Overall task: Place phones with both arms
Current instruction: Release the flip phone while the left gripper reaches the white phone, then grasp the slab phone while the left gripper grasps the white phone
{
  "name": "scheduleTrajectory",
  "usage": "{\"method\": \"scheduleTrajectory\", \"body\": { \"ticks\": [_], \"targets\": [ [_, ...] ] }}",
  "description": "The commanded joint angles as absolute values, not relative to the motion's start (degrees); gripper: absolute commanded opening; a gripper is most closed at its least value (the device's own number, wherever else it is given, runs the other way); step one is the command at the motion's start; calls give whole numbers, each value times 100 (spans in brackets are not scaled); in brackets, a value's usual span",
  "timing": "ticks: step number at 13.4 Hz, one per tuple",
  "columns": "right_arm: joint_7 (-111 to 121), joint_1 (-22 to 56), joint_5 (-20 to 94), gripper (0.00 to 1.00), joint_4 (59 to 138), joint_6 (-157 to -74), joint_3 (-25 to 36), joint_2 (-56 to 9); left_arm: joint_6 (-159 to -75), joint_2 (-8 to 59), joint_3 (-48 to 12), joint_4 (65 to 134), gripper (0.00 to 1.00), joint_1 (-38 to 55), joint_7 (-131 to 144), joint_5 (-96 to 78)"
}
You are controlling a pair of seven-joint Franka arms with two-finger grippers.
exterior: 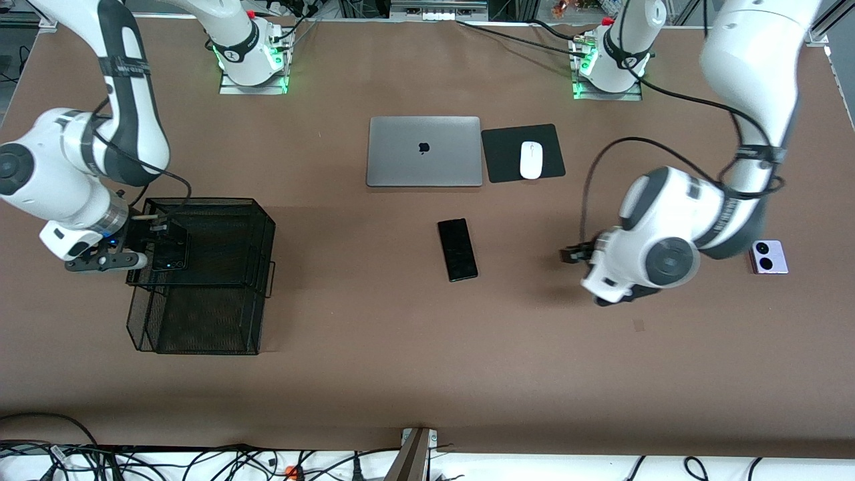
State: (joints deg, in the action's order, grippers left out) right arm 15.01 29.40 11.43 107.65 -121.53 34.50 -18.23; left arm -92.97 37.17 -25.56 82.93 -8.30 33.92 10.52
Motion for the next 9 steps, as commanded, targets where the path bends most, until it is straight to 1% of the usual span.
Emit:
{"method": "scheduleTrajectory", "body": {
  "ticks": [1,3,6,7,9],
  "targets": [
    [986,2953,1169,100,9811,-11016,3410,-1837,-9035,3446,-2593,8481,100,-1483,2587,1727],
    [696,3049,1169,100,9485,-10698,3349,-1854,-9087,3489,-2593,8481,100,-1992,1797,2178],
    [12,3689,1178,100,9352,-10661,3296,-1872,-9377,3524,-2575,8595,100,-2863,925,2320],
    [-296,3944,1178,100,9317,-10705,3270,-1959,-9456,3533,-2584,8639,100,-3126,731,2494],
    [-893,4471,1265,100,9063,-10740,3200,-2371,-9894,3551,-2584,8727,100,-3575,-57,2698]
  ]
}}
